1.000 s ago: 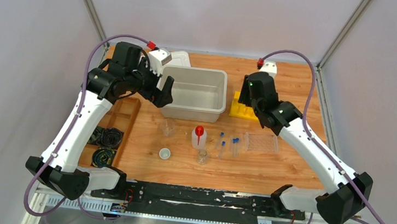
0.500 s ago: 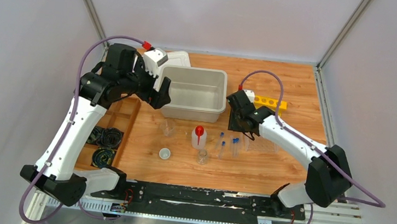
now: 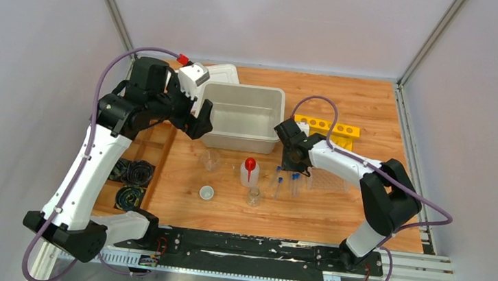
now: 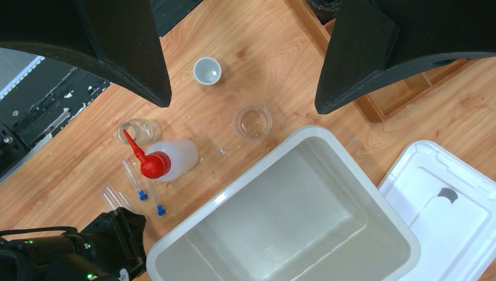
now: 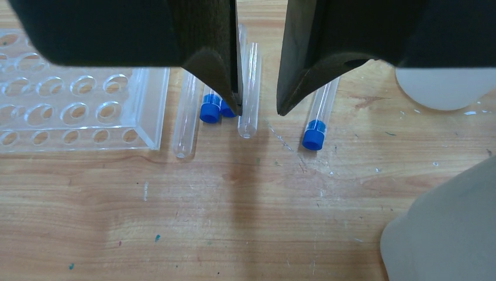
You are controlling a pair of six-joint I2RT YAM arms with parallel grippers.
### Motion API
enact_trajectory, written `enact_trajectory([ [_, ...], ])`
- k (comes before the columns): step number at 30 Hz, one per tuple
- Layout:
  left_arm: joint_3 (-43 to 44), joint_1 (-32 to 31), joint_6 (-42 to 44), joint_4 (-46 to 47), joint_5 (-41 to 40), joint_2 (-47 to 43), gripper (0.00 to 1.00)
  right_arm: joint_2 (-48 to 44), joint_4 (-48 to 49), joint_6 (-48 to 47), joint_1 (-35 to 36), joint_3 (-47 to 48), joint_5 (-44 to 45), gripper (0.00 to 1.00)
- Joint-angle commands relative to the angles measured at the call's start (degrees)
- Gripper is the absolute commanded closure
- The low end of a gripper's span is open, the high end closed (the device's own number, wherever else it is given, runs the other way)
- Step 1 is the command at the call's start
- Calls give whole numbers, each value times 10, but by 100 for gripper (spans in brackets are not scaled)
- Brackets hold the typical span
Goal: Organize the chemistry lab equipment
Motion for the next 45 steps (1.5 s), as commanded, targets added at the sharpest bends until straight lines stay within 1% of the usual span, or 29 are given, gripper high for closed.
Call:
enact_trajectory([
  [1,-5,3,11,-2,6,-14,0,10,7,14,8,0,0,68],
  [17,1,2,7,-2,10,-10,0,23,16,31,9,-26,-6,69],
  [27,6,2,10,-2,20,-15,0,45,26,34,11,-28,-10,72],
  [30,8,2,8,-2,23,-16,0,51,26,33,10,-23,-9,76],
  [33,8,2,6,-2,27,-16,0,46,17,32,11,-16,-5,91],
  [35,8,2,6,-2,30,-15,0,25,7,33,10,-13,-2,99],
  [36,9,2,5,-2,32,-14,0,10,1,33,10,-12,1,100],
  [42,15,2,-7,-1,29,-7,0,-133,-28,36,16,-3,13,100],
  [45,26,2,-12,-2,20,0,0,-198,-25,37,30,16,12,100],
])
